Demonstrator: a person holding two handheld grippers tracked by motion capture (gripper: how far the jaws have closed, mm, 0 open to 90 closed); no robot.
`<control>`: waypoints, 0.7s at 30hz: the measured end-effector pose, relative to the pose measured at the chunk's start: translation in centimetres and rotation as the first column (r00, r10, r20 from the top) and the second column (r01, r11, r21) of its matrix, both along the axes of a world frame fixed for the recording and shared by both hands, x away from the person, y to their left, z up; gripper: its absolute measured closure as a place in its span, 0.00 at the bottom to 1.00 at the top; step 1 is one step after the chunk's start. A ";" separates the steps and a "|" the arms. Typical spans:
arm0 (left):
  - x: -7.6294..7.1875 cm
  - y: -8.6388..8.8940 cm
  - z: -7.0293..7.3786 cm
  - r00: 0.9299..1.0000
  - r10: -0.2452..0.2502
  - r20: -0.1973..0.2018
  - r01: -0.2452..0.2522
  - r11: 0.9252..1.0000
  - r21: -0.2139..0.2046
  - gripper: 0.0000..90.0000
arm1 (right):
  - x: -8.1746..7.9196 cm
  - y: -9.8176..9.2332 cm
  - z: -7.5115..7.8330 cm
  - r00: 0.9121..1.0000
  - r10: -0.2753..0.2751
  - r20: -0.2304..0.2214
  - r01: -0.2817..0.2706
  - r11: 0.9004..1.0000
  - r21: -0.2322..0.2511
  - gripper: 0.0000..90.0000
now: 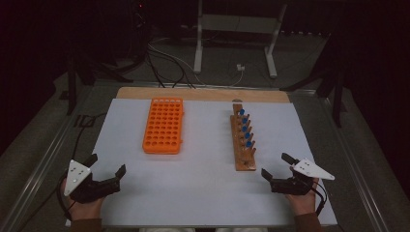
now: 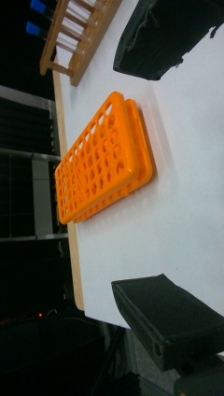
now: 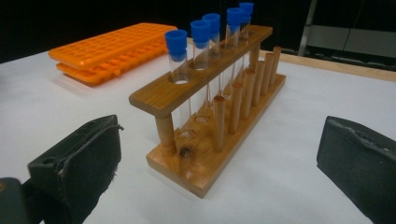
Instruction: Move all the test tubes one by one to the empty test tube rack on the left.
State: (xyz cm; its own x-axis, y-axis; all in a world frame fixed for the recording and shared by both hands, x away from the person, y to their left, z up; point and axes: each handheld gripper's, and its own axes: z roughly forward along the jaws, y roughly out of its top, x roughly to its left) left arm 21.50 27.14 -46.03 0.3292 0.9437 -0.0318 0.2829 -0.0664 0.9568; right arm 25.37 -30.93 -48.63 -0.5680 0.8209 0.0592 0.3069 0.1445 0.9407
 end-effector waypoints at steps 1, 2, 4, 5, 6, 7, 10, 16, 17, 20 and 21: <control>0.0 0.0 0.0 1.000 0.005 0.001 -0.005 1.000 -0.001 0.01 | 0.0 0.0 0.0 1.000 -0.001 -0.008 0.001 1.000 -0.002 0.00; -0.1 0.1 0.0 1.000 0.010 0.000 -0.010 1.000 0.001 0.01 | 0.0 0.0 0.0 1.000 -0.001 -0.010 0.001 1.000 -0.004 0.00; -0.1 0.1 0.0 1.000 0.017 0.003 -0.016 1.000 -0.003 0.01 | 0.1 0.2 0.0 1.000 0.000 -0.013 -0.001 1.000 -0.008 0.00; -0.1 0.2 0.0 1.000 0.019 0.003 -0.019 1.000 -0.005 0.01 | 0.1 0.2 0.0 1.000 0.001 -0.012 -0.001 1.000 -0.012 0.00; -0.1 0.3 0.0 1.000 0.021 0.002 -0.021 1.000 -0.007 0.01 | 0.1 0.3 0.0 1.000 0.001 -0.012 -0.001 1.000 -0.012 0.00; -0.1 0.3 -0.1 1.000 0.022 -0.001 -0.022 1.000 -0.009 0.01 | 0.2 0.4 0.0 1.000 0.004 -0.015 -0.004 1.000 -0.009 0.00; 0.1 0.3 -0.3 1.000 0.022 -0.015 -0.022 1.000 -0.007 0.01 | 0.2 0.7 0.2 1.000 0.005 -0.023 -0.006 1.000 -0.018 0.00; 0.1 0.4 -0.4 1.000 0.019 -0.025 -0.019 1.000 -0.009 0.01 | 0.8 1.7 1.9 0.999 0.021 -0.030 -0.021 1.000 -0.004 0.00; 0.1 0.3 -0.5 0.999 0.017 -0.028 -0.018 1.000 -0.012 0.01 | 0.9 2.0 2.2 0.999 0.026 -0.033 -0.026 1.000 -0.012 0.00; 0.3 0.2 -0.7 0.999 0.009 -0.046 -0.009 1.000 -0.011 0.01 | 1.5 2.8 2.8 0.996 0.033 -0.078 -0.035 0.999 -0.028 0.00; 0.3 0.1 -0.7 0.999 0.005 -0.050 -0.005 1.000 -0.010 0.01 | 1.8 3.1 2.9 0.995 0.041 -0.089 -0.044 0.999 -0.030 0.00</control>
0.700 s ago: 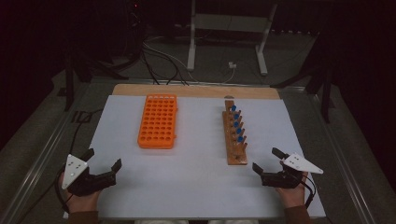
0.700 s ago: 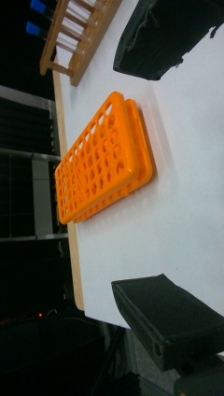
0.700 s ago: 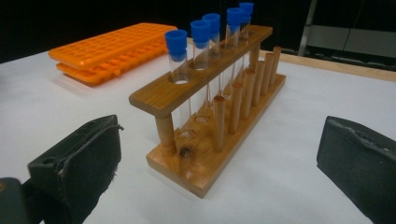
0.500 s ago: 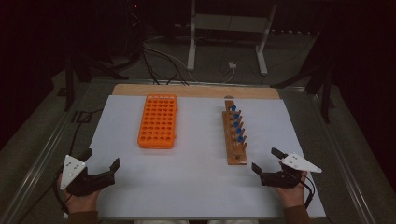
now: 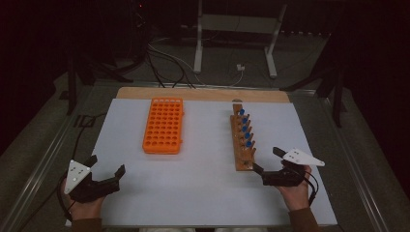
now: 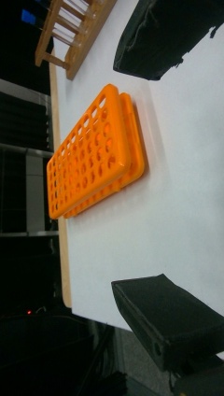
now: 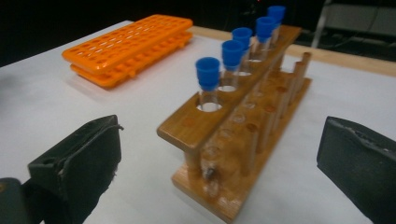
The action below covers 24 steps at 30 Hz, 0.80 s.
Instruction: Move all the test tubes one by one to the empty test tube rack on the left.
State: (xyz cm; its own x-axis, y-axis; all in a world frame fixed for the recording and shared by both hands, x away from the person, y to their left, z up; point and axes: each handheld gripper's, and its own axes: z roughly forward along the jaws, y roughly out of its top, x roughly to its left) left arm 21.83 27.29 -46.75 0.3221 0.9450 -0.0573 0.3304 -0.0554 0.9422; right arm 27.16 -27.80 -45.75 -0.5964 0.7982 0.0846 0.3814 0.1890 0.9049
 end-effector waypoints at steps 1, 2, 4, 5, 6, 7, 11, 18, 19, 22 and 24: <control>0.0 0.0 0.0 1.000 -0.002 -0.002 0.002 1.000 0.004 0.01 | 0.2 0.2 0.0 1.000 0.008 -0.010 -0.009 1.000 -0.004 0.02; 0.0 -0.1 0.0 1.000 -0.004 -0.002 0.004 1.000 0.006 0.01 | 0.5 0.4 0.1 1.000 0.023 -0.012 -0.023 1.000 -0.001 0.05; 0.0 -0.2 0.0 1.000 -0.006 -0.003 0.006 1.000 0.007 0.01 | 0.9 0.6 0.1 0.999 0.041 -0.010 -0.041 0.999 0.007 0.07; 0.0 -0.2 -0.1 1.000 -0.007 -0.005 0.007 1.000 0.006 0.01 | 1.0 0.7 0.2 0.999 0.041 -0.010 -0.041 0.999 0.009 0.07; 0.0 -0.2 -0.1 1.000 -0.008 -0.006 0.008 1.000 0.005 0.01 | 1.2 0.8 0.3 0.999 0.041 -0.007 -0.041 0.999 0.015 0.07; 0.0 -0.2 -0.1 1.000 -0.009 -0.009 0.009 1.000 0.006 0.01 | 1.4 0.9 0.3 0.999 0.045 -0.010 -0.045 0.999 0.023 0.09; 0.0 -0.3 -0.1 1.000 -0.007 -0.012 0.007 1.000 0.008 0.01 | 2.1 1.2 0.2 0.999 0.049 -0.012 -0.049 0.999 0.012 0.16; 0.0 -0.3 -0.2 1.000 -0.007 -0.014 0.007 1.000 0.006 0.01 | 2.9 1.9 -0.2 0.999 0.012 -0.030 -0.013 1.000 -0.013 0.36; 0.0 -0.3 -0.2 1.000 -0.007 -0.014 0.007 1.000 0.005 0.01 | 2.9 2.0 -0.3 1.000 0.008 -0.030 -0.009 1.000 -0.018 0.39; 0.0 -0.3 -0.2 1.000 -0.005 -0.016 0.005 1.000 0.002 0.01 | 3.0 2.4 -0.4 1.000 0.008 -0.010 -0.008 0.999 -0.033 0.48; 0.0 -0.3 -0.2 1.000 -0.004 -0.018 0.004 1.000 0.002 0.01 | 3.1 2.7 -0.5 1.000 0.009 0.004 -0.008 0.999 -0.052 0.55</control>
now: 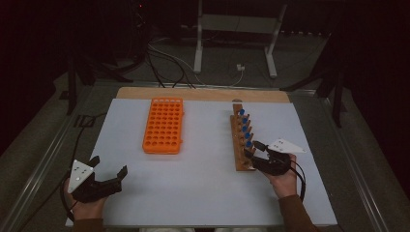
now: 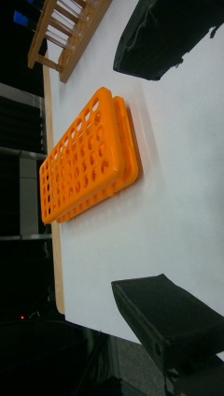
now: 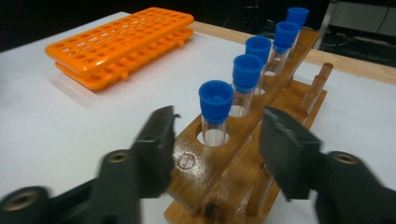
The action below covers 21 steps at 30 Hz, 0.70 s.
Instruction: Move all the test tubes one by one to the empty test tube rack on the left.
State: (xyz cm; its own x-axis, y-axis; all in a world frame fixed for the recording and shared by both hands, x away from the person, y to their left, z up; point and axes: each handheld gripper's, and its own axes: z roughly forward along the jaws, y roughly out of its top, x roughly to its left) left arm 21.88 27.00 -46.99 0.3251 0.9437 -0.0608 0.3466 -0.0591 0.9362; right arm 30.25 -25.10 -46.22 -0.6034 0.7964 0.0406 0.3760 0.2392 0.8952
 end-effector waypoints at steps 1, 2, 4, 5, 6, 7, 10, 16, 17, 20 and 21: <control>0.0 0.0 0.0 1.000 0.000 0.000 0.000 1.000 0.000 0.01 | 0.1 0.1 -0.1 1.000 0.002 0.004 -0.002 1.000 -0.005 0.59; 0.0 0.0 0.0 1.000 0.001 0.001 -0.001 1.000 -0.001 0.01 | 0.1 0.3 -0.2 1.000 0.003 0.005 -0.003 1.000 -0.010 0.61; 0.0 0.0 0.0 1.000 0.001 0.001 -0.001 1.000 0.000 0.01 | 0.4 0.6 -0.4 1.000 0.002 -0.005 -0.002 1.000 -0.021 0.66; 0.0 0.0 0.0 1.000 0.002 0.001 -0.002 1.000 0.000 0.01 | 0.4 0.7 -0.6 1.000 0.000 -0.003 -0.001 1.000 -0.028 0.69; 0.0 0.0 0.0 1.000 0.001 0.001 -0.001 1.000 0.000 0.01 | 0.4 0.9 -0.6 1.000 -0.003 0.002 0.003 0.999 -0.036 0.70; 0.0 0.0 0.0 1.000 0.001 -0.001 -0.001 1.000 0.002 0.01 | 0.4 1.0 -0.6 1.000 -0.005 0.008 0.006 0.999 -0.038 0.73; 0.0 0.0 0.0 1.000 0.004 -0.001 -0.004 1.000 0.002 0.01 | 0.6 1.4 -0.7 1.000 -0.010 0.019 0.011 0.999 -0.048 0.79; 0.0 0.0 0.0 1.000 -0.001 -0.002 0.001 1.000 0.004 0.01 | 1.0 2.2 -0.7 0.999 -0.019 0.030 0.021 0.998 -0.059 0.85; 0.0 0.0 0.0 1.000 -0.003 -0.003 0.003 1.000 0.002 0.01 | 1.0 2.2 -0.6 0.999 -0.019 0.032 0.021 0.998 -0.063 0.85; 0.0 0.0 0.0 1.000 -0.008 -0.001 0.008 1.000 0.004 0.01 | 1.2 2.2 -0.5 0.999 -0.023 0.029 0.025 0.998 -0.056 0.85; 0.0 -0.1 0.0 1.000 -0.007 0.003 0.007 1.000 0.007 0.01 | 1.2 2.2 -0.5 0.999 -0.023 0.029 0.025 0.998 -0.058 0.85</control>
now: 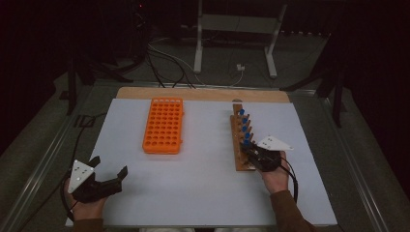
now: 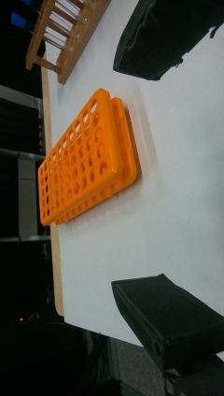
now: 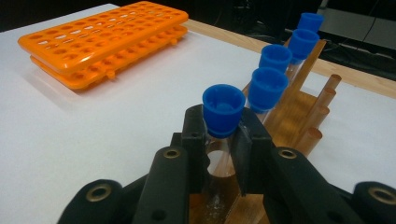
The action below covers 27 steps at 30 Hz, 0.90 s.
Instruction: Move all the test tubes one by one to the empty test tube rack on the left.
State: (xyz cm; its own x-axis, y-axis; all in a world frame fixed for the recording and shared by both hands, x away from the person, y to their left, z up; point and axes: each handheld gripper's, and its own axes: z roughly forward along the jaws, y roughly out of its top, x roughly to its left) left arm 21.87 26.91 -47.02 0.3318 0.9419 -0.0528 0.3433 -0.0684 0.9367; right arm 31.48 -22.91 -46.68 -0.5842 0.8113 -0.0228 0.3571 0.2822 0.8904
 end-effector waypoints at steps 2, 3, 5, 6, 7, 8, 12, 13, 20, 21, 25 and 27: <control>0.0 -0.1 0.0 1.000 -0.002 0.011 0.002 1.000 0.005 0.01 | 0.1 -0.1 0.1 1.000 -0.003 -0.002 0.003 1.000 0.000 0.86; 0.0 -0.2 0.0 1.000 -0.006 0.016 0.006 1.000 0.004 0.01 | 0.1 -0.1 0.2 1.000 -0.004 -0.001 0.004 1.000 0.000 0.86; 0.1 -0.4 -0.1 1.000 -0.021 0.020 0.020 1.000 0.002 0.01 | 0.1 -0.2 0.3 1.000 -0.009 -0.003 0.009 1.000 0.007 0.86; 0.1 -0.5 -0.2 0.999 -0.029 0.024 0.028 1.000 0.007 0.01 | 0.1 -0.2 0.4 1.000 -0.009 -0.005 0.009 1.000 0.008 0.85; 0.1 -0.6 -0.2 0.999 -0.035 0.025 0.034 0.999 0.010 0.01 | 0.1 -0.3 0.4 1.000 -0.010 -0.005 0.010 1.000 0.011 0.85; 0.2 -0.8 -0.2 0.999 -0.040 0.025 0.040 0.999 0.013 0.01 | 0.1 -0.3 0.5 1.000 -0.010 -0.004 0.010 1.000 0.012 0.86; 0.5 -1.3 0.5 0.998 -0.055 0.021 0.054 0.998 0.008 0.01 | 0.2 -0.4 0.9 1.000 0.003 -0.026 -0.002 1.000 0.026 0.86; 0.5 -1.4 0.7 0.998 -0.056 0.026 0.056 0.998 0.003 0.01 | 0.2 -0.4 1.1 0.999 0.008 -0.032 -0.007 1.000 0.026 0.86; 0.9 -2.2 2.3 0.995 -0.092 0.036 0.092 0.996 -0.018 0.01 | 0.3 -0.9 2.5 0.999 0.009 -0.041 -0.007 0.999 0.040 0.86; 1.1 -2.4 2.5 0.994 -0.103 0.036 0.104 0.994 -0.015 0.01 | 0.2 -0.9 2.7 0.999 0.010 -0.040 -0.008 0.999 0.038 0.86; 1.9 -3.2 3.1 0.991 -0.130 0.039 0.131 0.991 -0.017 0.01 | 0.1 -1.1 3.7 0.999 0.024 -0.042 -0.022 0.999 0.044 0.85; 2.4 -3.5 3.3 0.989 -0.141 0.040 0.141 0.990 -0.018 0.01 | 0.2 -1.0 4.3 0.998 0.038 -0.046 -0.036 0.999 0.033 0.85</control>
